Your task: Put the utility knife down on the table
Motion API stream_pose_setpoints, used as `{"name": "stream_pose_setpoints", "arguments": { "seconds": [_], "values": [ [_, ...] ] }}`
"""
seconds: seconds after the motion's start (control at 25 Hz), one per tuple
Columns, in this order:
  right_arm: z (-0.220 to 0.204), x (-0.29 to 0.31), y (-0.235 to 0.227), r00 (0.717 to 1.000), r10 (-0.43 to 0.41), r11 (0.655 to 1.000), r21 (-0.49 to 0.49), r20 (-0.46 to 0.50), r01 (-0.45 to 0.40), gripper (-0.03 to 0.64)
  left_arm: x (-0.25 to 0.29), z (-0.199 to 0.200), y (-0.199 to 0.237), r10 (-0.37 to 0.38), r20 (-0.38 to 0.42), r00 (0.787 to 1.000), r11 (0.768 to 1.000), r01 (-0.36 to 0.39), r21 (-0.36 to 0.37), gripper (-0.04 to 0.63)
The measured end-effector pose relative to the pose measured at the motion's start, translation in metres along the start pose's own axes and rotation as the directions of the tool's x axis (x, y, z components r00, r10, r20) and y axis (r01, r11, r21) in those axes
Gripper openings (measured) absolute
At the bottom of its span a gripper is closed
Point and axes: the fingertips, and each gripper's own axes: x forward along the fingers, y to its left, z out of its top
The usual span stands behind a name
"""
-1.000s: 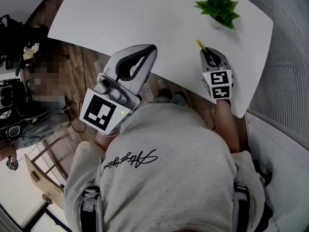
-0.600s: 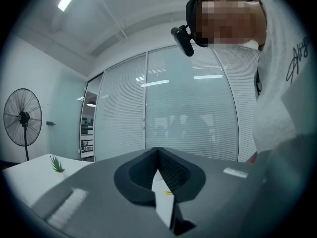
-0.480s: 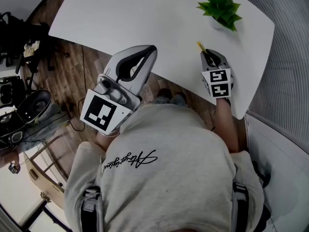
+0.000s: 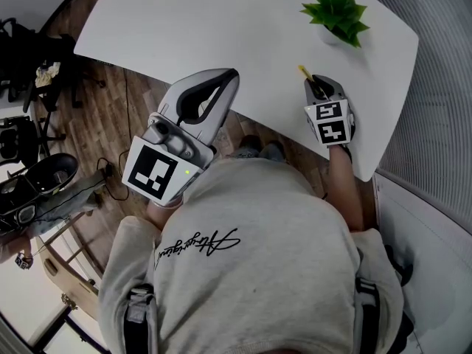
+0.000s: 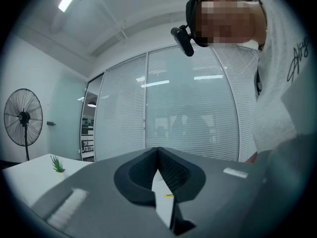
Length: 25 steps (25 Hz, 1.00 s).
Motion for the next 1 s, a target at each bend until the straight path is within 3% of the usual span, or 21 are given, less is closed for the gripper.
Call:
{"name": "stream_pose_setpoints", "arguments": {
  "seconds": [0.44,0.68,1.0],
  "values": [
    [0.002,-0.001,0.0,1.0,-0.001,0.999,0.035,0.003,0.001,0.078,-0.001,0.006,-0.004,-0.029,0.016,0.999,1.0,0.029,0.003,-0.002],
    [0.007,-0.007,-0.003,1.0,0.006,1.0,0.025,0.016,-0.006,0.138,0.0,0.008,-0.008,-0.043,0.021,0.999,0.999,0.043,0.006,-0.002],
    [0.041,-0.049,-0.014,0.987,-0.041,0.998,0.061,0.155,0.032,0.13,0.005,0.012,-0.015,-0.076,0.034,0.997,0.997,0.075,0.018,-0.002]
  ]
}}
